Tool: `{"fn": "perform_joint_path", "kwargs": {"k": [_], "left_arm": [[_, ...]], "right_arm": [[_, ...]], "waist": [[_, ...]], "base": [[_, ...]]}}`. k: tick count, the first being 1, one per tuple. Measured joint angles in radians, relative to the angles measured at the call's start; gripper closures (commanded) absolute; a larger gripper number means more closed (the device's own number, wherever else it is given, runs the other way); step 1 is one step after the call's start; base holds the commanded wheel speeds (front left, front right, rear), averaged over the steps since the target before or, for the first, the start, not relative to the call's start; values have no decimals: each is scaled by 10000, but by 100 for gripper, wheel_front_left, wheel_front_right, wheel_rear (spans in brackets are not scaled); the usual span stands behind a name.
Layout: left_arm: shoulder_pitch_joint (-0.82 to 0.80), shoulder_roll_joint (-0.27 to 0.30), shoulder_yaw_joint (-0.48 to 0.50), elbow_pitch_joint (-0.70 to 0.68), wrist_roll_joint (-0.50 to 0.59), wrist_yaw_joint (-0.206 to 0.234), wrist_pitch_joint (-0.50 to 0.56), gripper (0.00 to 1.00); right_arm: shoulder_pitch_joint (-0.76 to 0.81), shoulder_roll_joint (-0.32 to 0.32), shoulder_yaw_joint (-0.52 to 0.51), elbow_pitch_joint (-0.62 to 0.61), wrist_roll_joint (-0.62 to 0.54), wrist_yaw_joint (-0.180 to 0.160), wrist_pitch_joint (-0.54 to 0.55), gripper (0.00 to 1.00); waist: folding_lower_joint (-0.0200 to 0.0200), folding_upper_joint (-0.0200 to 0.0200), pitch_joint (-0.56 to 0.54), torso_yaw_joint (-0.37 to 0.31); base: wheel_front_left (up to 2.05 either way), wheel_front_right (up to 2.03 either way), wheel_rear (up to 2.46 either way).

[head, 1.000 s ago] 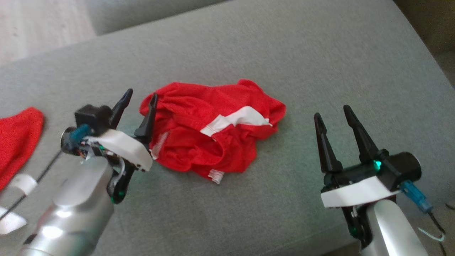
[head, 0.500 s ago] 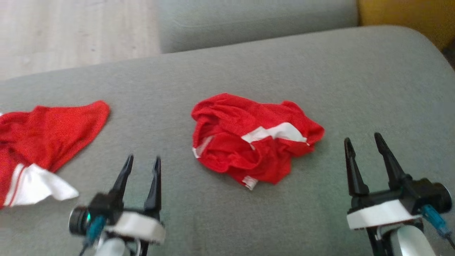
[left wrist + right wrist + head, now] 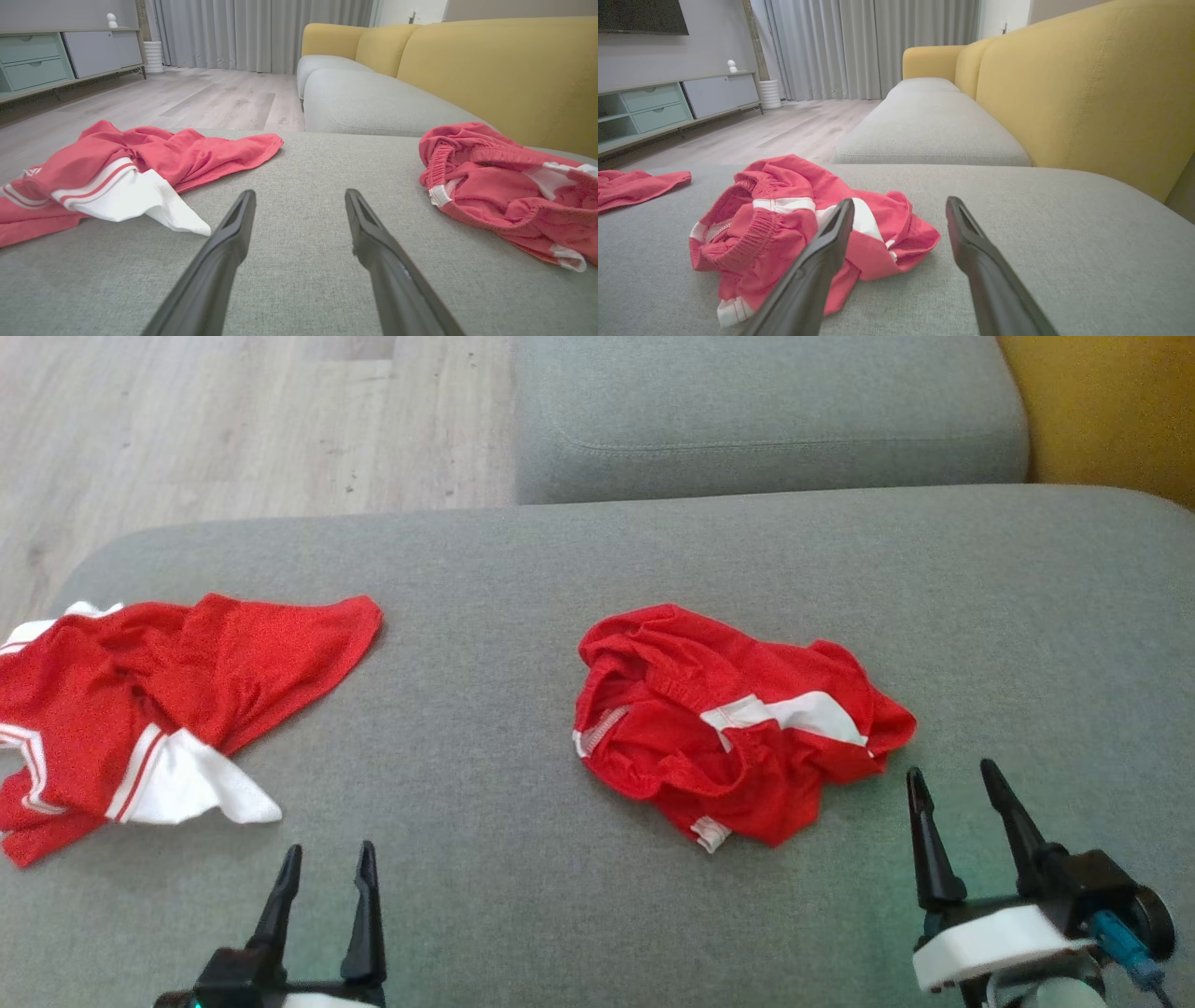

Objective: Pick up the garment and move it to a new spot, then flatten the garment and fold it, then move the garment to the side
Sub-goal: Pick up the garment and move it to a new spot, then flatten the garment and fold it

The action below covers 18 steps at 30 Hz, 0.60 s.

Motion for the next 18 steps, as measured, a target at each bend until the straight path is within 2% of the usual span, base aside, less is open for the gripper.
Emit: {"fn": "perform_joint_path", "kwargs": {"k": [3,11,18], "left_arm": [[67,-217,270,4,280,-355,0,0],[67,-646,995,238,819,-943,0,0],[61,-851,1367,416,1081,-1269,0,0]], "right_arm": [[9,21,-113,326,-2,0,0,0],[20,31,-123,570,10,0,0,0],[14,33,35,619,102,0,0,0]], "waist": [[1,0,-56,129],[1,0,-99,106],[1,0,-80,-109]], "base": [[0,0,0],[0,0,0],[0,0,0]]}}
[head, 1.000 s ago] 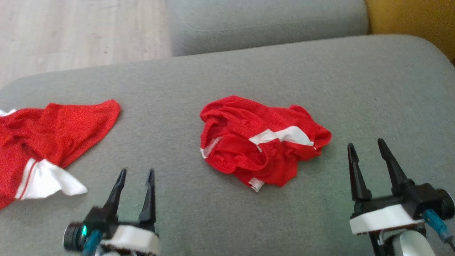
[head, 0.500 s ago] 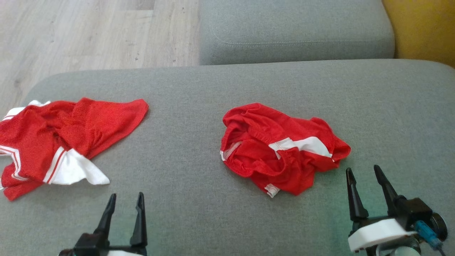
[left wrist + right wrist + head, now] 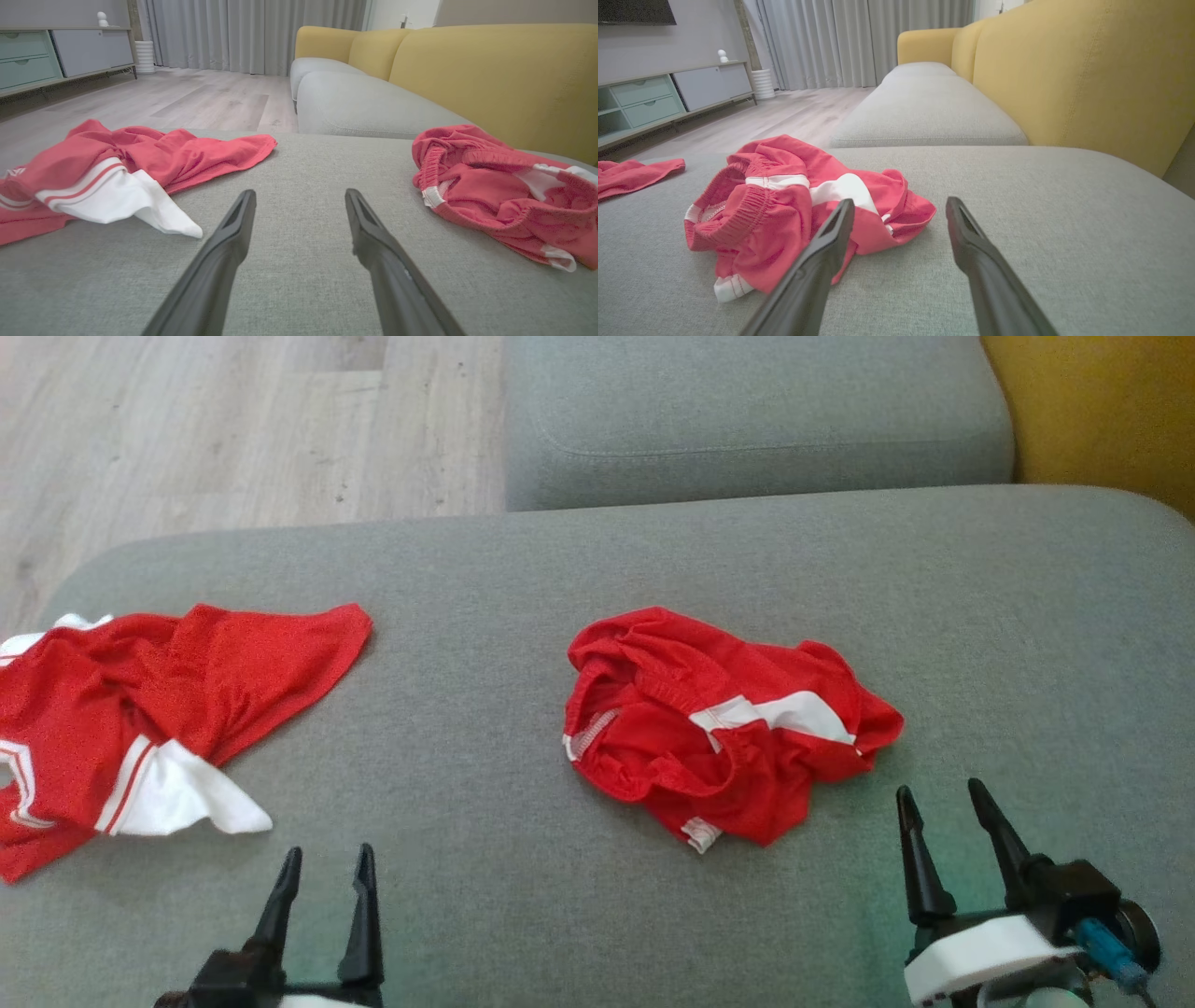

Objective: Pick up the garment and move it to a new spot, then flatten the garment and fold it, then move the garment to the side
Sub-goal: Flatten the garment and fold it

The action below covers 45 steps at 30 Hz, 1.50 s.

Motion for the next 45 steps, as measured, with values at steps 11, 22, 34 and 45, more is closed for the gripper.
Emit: {"fn": "perform_joint_path", "kwargs": {"k": [11,22,34,45], "left_arm": [[-2208,-495,-1808,-2,-362,-639,466,0],[-4569,-546,-5317,1014,-5497,458,2767,0],[-5816,-550,-6552,2171,-8322,1266,3160,0],[-7006,-548,-7037,3243,-9129,1058,2581,100]], "right_arm": [[-102,2,431,-115,155,0,0,0],[-917,4,1081,-364,424,0,0,0],[-1269,0,1154,-385,504,0,0,0],[-1296,0,1239,-403,510,0,0,0]], "waist": [[0,0,314,-568],[2,0,1057,-1597],[1,0,1530,-2370],[1,0,1808,-2654]], "base": [[0,0,0],[0,0,0],[0,0,0],[0,0,0]]}}
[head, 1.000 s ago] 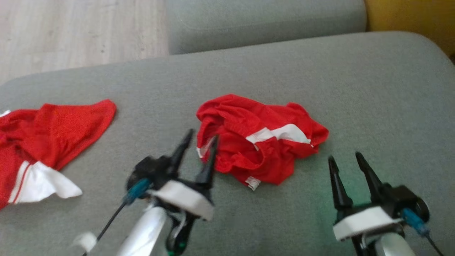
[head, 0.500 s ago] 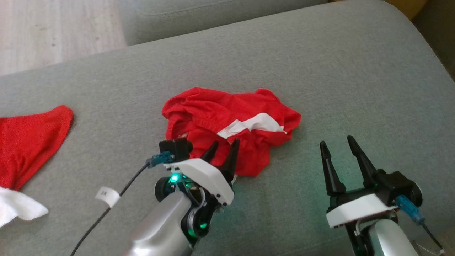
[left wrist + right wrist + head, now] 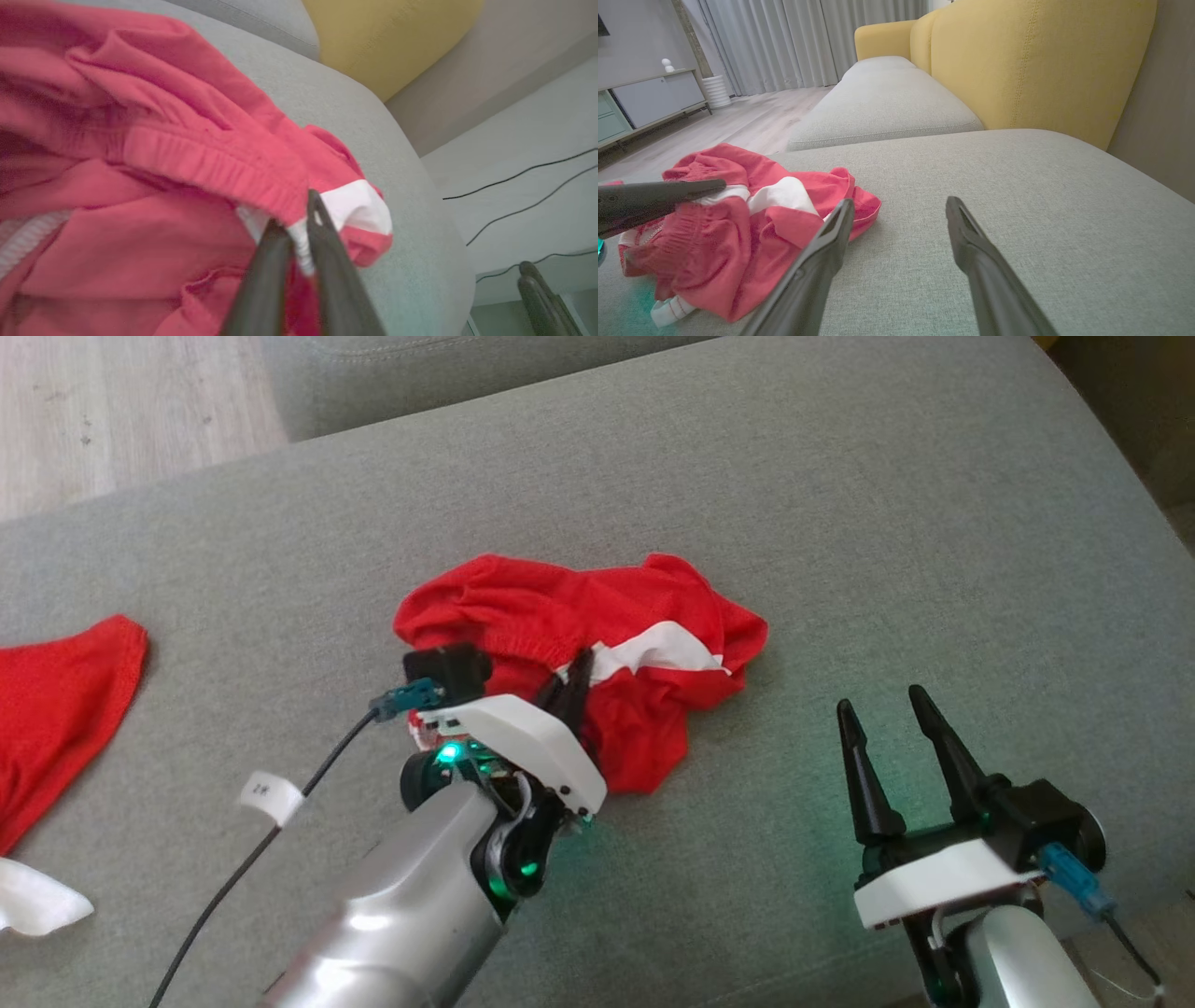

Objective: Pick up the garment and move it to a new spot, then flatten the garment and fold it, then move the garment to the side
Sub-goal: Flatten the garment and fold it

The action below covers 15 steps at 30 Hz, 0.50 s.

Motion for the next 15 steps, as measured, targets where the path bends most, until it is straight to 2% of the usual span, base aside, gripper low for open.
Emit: {"fn": "perform_joint_path", "kwargs": {"k": [5,9,12,15], "left_arm": [[-33,-6,-245,-165,-36,-510,-270,100],[-10,207,-393,-1503,-54,-1058,-190,100],[224,869,-600,-3312,-54,-1151,148,100],[1199,2019,-715,-5432,-270,-949,560,100]], "right_arm": [[3,0,-190,2,0,0,0,0],[74,2,-428,6,0,0,0,0],[303,2,-579,8,-6,0,0,0],[604,4,-667,12,-12,0,0,0]], "waist": [[0,0,-132,50],[-1,0,-393,218],[-1,0,-634,415],[-3,0,-875,645]], "base": [[0,0,0],[0,0,0],[0,0,0],[0,0,0]]}}
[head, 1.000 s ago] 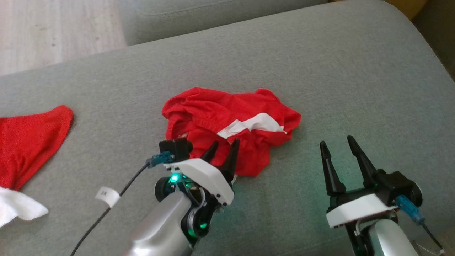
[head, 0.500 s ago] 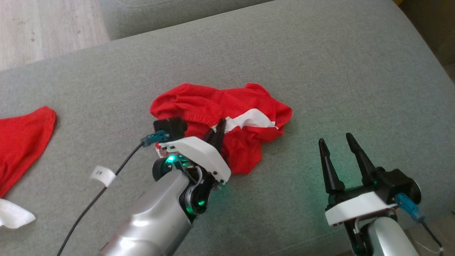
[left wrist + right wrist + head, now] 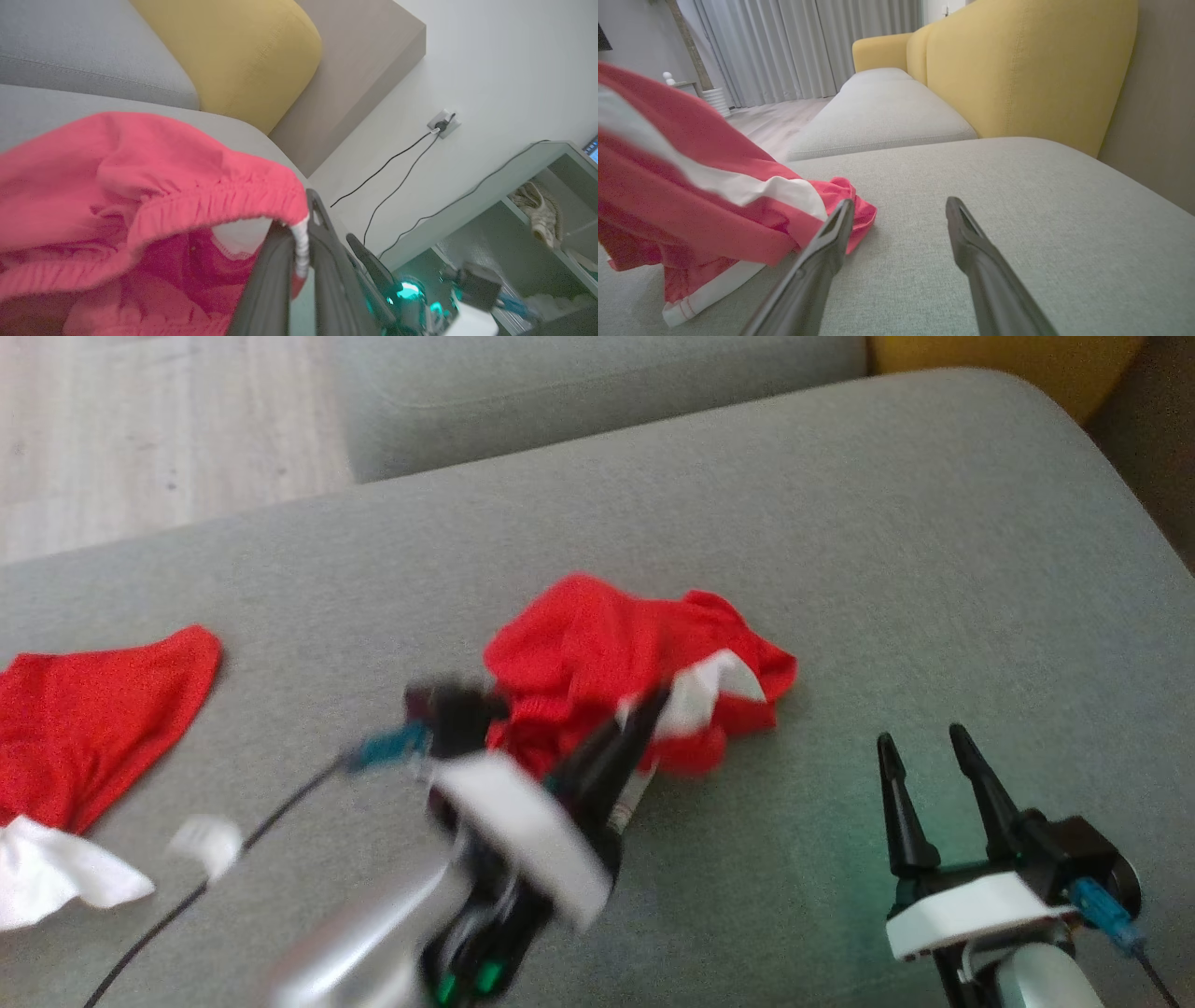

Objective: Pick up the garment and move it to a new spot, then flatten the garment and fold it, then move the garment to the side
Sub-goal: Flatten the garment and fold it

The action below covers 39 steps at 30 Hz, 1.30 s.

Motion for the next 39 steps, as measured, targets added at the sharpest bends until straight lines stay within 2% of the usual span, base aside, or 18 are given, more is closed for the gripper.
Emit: {"fn": "perform_joint_path", "kwargs": {"k": [5,9,15,20,21,22,23,27,31,32,33,36,39], "left_arm": [[2282,2134,-504,-2752,-146,663,566,100],[3896,3275,-610,-3400,-644,869,570,100],[5019,3954,-656,-2627,-1089,848,355,100],[5149,3910,-727,-1308,-803,826,-6,100],[5148,3822,-717,-1126,-761,828,-174,77],[5148,3714,-692,-938,-725,840,-345,20],[5138,3641,-692,-757,-568,859,-487,0],[5087,3664,-702,-119,169,1294,-825,0],[5089,3946,-667,-132,441,1787,-951,0],[5089,4096,-600,-188,552,2011,-1024,0],[5087,4387,-270,-359,717,2554,-1273,0],[4877,4681,48,-922,970,3219,-1384,0],[4393,4729,88,-1639,1419,3824,-1315,0]], "right_arm": [[200,0,-104,-10,0,0,0,0],[254,0,-167,-12,2,0,0,0],[355,2,-190,6,10,0,0,0],[521,2,-236,56,-4,0,0,0],[521,2,-236,56,-4,0,0,0],[521,2,-236,56,-4,0,0,0],[521,2,-232,56,-6,0,0,0],[520,2,-222,67,-48,0,0,0],[522,2,-236,67,-92,0,0,0],[523,2,-240,67,-92,0,0,0],[523,2,-253,63,-92,0,0,0],[523,2,-240,63,-92,0,0,0],[517,2,-151,75,-105,0,0,0]], "waist": [[-1,0,-276,414],[-1,0,-420,717],[0,0,-576,1044],[1,0,-669,1230],[1,0,-678,1239],[0,0,-679,1240],[0,0,-673,1233],[1,0,-665,1151],[1,0,-660,1029],[1,0,-654,995],[1,0,-636,950],[1,0,-608,873],[2,0,-596,736]], "base": [[0,0,0],[0,0,0],[0,0,0],[0,0,0],[0,0,0],[0,0,0],[0,0,0],[0,0,0],[0,0,0],[0,0,0],[0,0,0],[0,0,0],[0,0,0]]}}
